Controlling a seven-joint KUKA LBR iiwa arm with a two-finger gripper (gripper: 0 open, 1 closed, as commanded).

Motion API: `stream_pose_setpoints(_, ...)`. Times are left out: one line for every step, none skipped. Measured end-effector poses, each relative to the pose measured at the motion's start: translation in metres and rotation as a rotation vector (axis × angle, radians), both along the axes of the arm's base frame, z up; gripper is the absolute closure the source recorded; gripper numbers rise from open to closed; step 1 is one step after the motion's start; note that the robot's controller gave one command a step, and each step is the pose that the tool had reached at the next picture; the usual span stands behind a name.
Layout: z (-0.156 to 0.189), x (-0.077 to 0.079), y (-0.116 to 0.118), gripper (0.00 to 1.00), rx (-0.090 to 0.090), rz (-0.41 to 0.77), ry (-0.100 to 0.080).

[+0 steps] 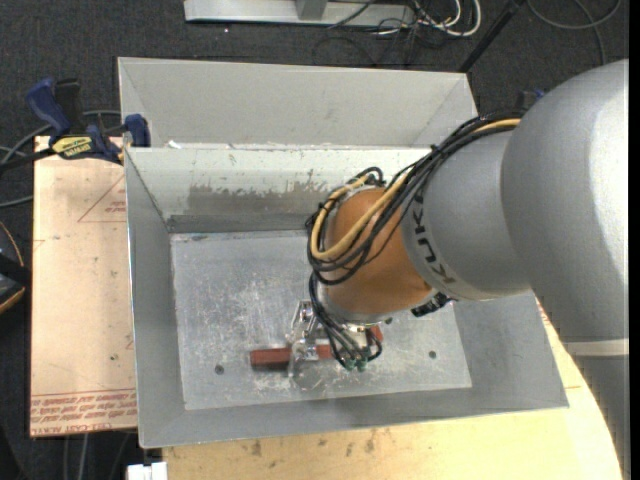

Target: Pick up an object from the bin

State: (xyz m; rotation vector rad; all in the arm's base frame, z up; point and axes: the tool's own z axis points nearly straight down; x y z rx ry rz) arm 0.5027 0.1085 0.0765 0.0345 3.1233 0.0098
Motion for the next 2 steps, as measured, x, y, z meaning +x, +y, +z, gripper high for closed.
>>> stream_pose_setpoints(0.000,0.000,0.000,1.00,0.000,0.000,0.000)
stream_pose_setpoints(0.181,-0.010,0.000,1.00,-0.004,0.028,0.009)
